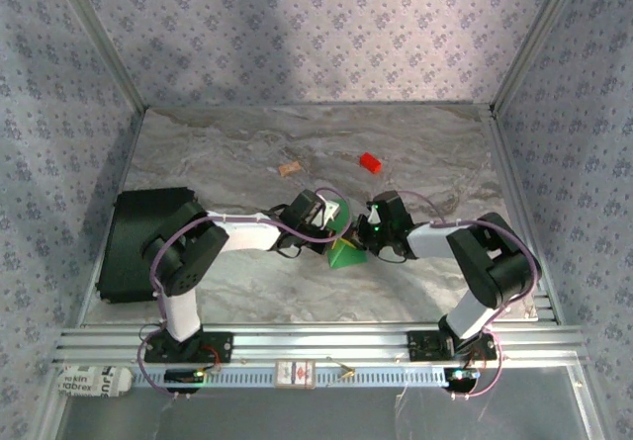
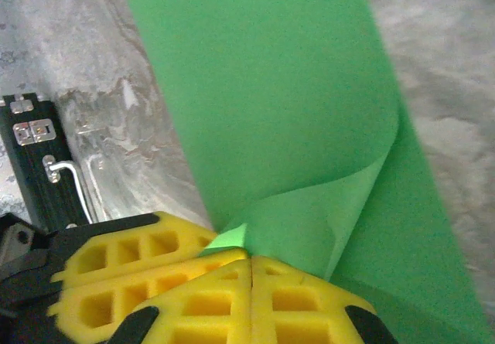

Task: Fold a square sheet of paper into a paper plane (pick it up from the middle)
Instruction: Fold the triangle a second time at the center of the table.

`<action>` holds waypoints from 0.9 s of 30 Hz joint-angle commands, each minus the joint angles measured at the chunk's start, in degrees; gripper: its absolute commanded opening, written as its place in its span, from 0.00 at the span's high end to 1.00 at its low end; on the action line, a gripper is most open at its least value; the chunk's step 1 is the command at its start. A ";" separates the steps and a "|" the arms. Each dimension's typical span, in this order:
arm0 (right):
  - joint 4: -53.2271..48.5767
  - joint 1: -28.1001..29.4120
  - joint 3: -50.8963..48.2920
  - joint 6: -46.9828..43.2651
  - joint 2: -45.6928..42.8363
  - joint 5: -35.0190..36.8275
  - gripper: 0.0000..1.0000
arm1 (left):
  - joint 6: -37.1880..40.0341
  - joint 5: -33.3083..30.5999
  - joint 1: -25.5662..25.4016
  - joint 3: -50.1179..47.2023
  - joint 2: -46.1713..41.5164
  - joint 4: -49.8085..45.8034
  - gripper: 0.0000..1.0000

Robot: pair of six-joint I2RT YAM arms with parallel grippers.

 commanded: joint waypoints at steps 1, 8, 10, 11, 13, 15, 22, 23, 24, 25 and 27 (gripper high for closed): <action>0.62 -0.47 -2.01 0.38 1.79 -0.09 0.99 | 1.27 0.10 0.28 -0.06 1.97 -3.63 0.98; -0.70 -0.91 -1.72 0.12 -0.23 -0.16 0.98 | 1.29 0.14 0.33 -0.06 2.19 -4.03 0.98; -1.52 -1.31 -0.63 -0.22 -1.23 -0.45 0.98 | 1.27 0.17 0.34 -0.06 2.19 -4.05 0.99; -1.89 -1.58 0.00 -0.55 -1.31 -0.51 0.98 | 1.27 0.19 0.29 -0.06 2.19 -4.05 0.99; -2.70 -2.04 1.42 -1.19 -1.19 -0.76 0.98 | 1.42 0.27 0.36 0.03 2.17 -4.15 0.98; -2.90 -2.56 2.30 -1.42 -0.27 -0.96 0.98 | 1.51 0.32 0.34 0.03 2.24 -4.25 0.99; -2.55 -3.99 1.82 -2.03 4.84 -0.23 0.98 | 1.47 0.73 0.42 0.34 2.63 -4.65 0.99; -2.76 -4.04 1.61 -2.05 5.09 0.11 0.98 | 1.44 0.79 0.39 0.36 2.61 -4.65 0.99; -3.04 -4.12 1.44 -1.96 5.21 0.39 0.98 | 1.45 0.76 0.41 0.37 2.63 -4.59 0.99; -3.23 -4.25 1.39 -1.71 5.11 0.33 0.98 | 1.45 0.72 0.45 0.35 2.63 -4.66 0.99; -2.89 -4.60 1.61 -1.30 4.20 -0.38 0.98 | 1.45 0.68 0.41 0.33 2.63 -4.68 0.99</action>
